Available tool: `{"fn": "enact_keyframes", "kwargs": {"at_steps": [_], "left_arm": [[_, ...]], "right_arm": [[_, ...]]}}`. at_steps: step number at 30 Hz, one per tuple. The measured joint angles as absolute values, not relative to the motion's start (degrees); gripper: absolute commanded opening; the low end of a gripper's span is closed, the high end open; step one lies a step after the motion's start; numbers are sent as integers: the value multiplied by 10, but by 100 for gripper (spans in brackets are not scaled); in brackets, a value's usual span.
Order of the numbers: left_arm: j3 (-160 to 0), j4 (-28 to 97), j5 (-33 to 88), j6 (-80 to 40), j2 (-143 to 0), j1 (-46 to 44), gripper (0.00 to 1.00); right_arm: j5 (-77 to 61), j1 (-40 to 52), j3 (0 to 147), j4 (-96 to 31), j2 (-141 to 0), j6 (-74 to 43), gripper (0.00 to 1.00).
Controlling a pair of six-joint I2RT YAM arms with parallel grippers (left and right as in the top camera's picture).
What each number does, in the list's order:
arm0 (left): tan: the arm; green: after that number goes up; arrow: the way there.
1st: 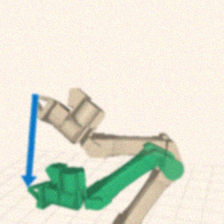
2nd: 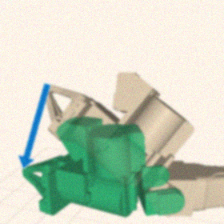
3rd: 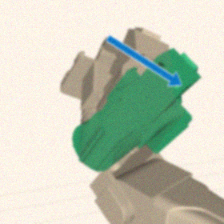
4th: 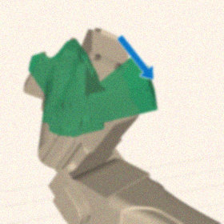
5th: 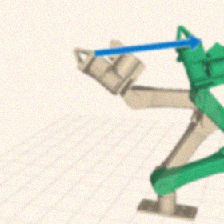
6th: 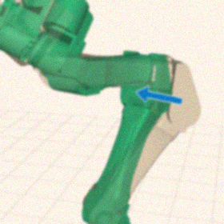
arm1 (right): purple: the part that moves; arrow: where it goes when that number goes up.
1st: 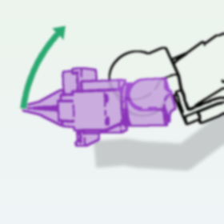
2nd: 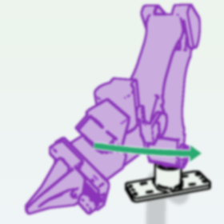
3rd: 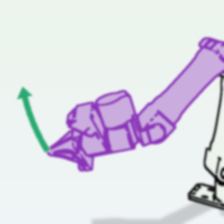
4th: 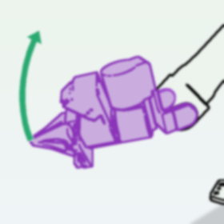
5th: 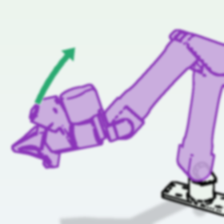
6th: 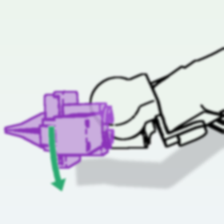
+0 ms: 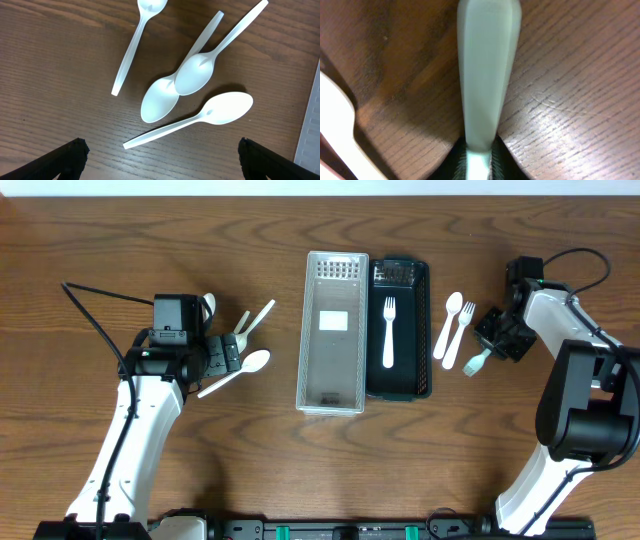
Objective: Pack container
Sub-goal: 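Grasp the second white fork with the right gripper, then place the second fork into the black tray and open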
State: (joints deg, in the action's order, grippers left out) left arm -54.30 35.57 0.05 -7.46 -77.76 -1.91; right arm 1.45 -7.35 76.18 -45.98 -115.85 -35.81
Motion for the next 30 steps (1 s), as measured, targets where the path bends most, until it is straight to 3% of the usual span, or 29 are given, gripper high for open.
{"fn": "enact_keyframes", "kwargs": {"at_steps": [9,17,26,28,30], "left_arm": [[-543,356,1,-75,-778,-19,98],[-543,356,1,-75,-778,-19,98],[-543,356,1,-75,-778,-19,98],[-543,356,1,-75,-778,-19,98],[-543,356,1,-75,-778,-19,98]], "right_arm": [[8,-59,752,-475,-1094,-324,1],[-18,86,759,-398,-880,-288,1],[13,215,762,-363,-976,-282,3],[20,220,762,-361,-1016,-282,9],[22,221,760,-358,-1055,-278,23]]}}
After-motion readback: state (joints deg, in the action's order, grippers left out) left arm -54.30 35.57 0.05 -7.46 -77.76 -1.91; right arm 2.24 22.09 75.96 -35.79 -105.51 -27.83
